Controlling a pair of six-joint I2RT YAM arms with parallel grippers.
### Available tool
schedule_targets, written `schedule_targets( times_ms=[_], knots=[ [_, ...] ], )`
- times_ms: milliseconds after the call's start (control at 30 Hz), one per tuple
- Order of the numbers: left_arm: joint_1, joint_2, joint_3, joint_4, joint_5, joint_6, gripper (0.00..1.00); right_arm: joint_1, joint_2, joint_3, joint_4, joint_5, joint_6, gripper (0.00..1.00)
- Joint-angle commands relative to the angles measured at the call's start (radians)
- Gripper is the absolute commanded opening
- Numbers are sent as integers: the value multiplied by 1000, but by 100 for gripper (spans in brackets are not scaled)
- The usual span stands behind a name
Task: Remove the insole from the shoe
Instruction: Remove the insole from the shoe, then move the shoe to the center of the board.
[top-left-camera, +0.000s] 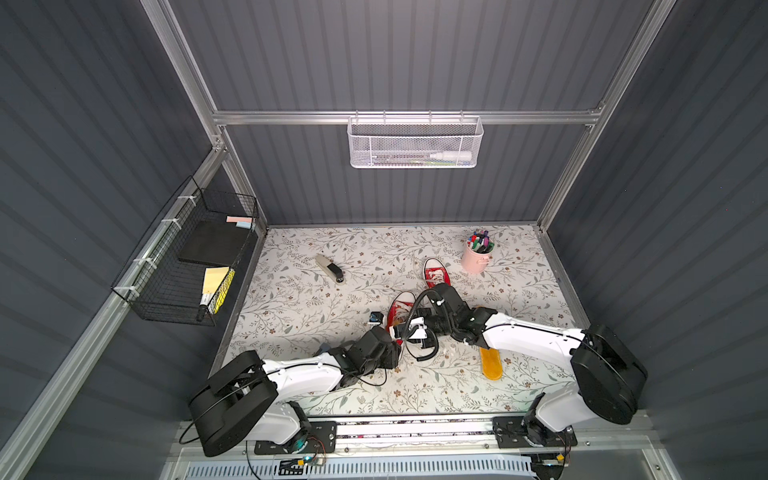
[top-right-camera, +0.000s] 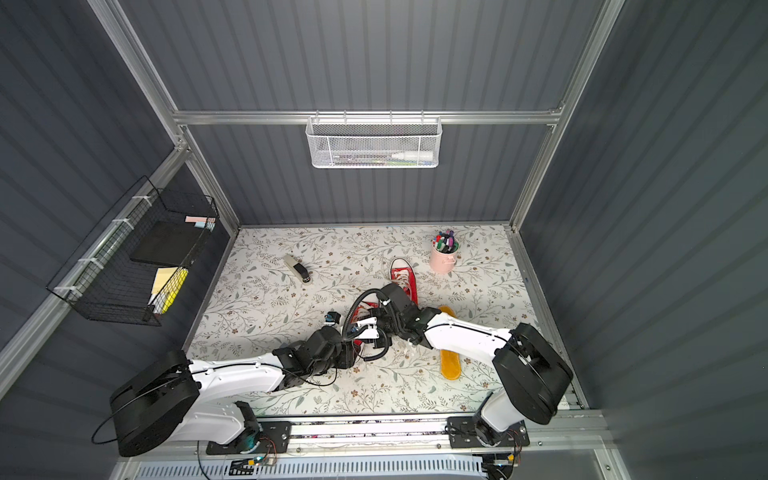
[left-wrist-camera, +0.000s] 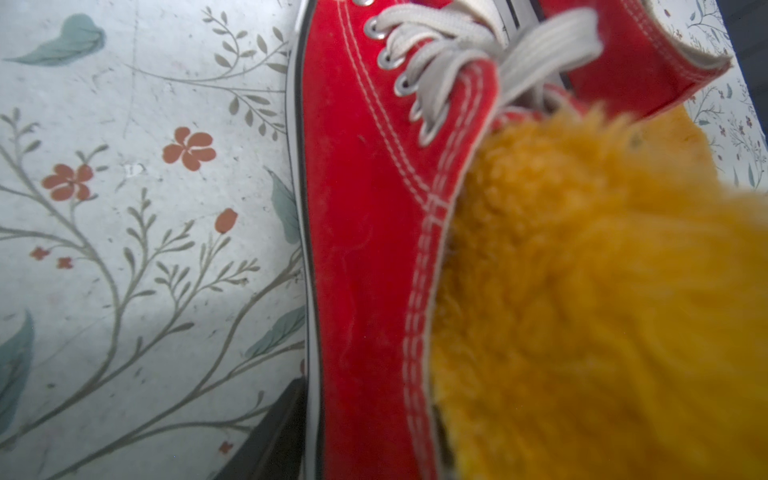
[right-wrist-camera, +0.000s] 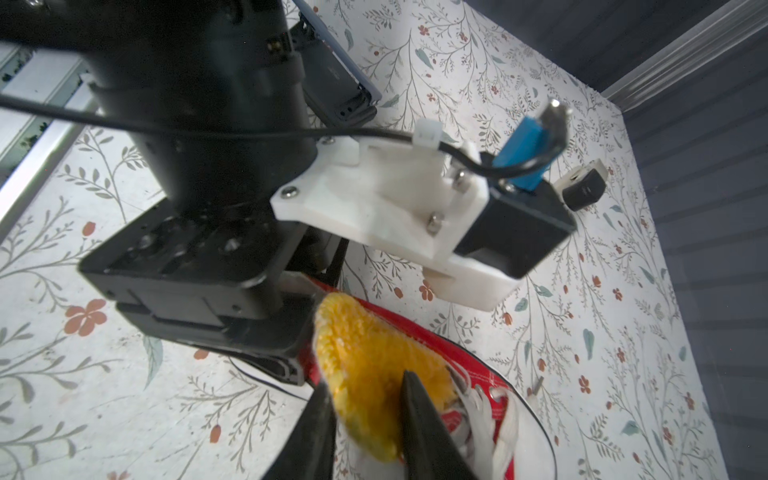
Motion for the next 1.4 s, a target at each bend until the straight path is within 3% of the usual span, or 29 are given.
schedule_targets(
  times_ms=[0,100,400,633,1000,1367],
  knots=[
    [-7,-27,6,42,0,28,57,8,6,19,50,-55,25,8],
    [-7,-24,16,4,-39,8,59,4,-22,28,72,-52,70,0],
    [-6,38,43,-33,-130,-56,60,-8,-158,0,213,-58,378,0],
    [-6,96,84,-32,-202,-107,58,-6,-322,-53,248,38,537,0],
    [26,318,297,-63,-178,-110,57,-25,-594,21,-3,226,510,0],
    [45,486,484,-51,-130,-137,58,-64,-730,34,-198,338,456,0]
  ],
)
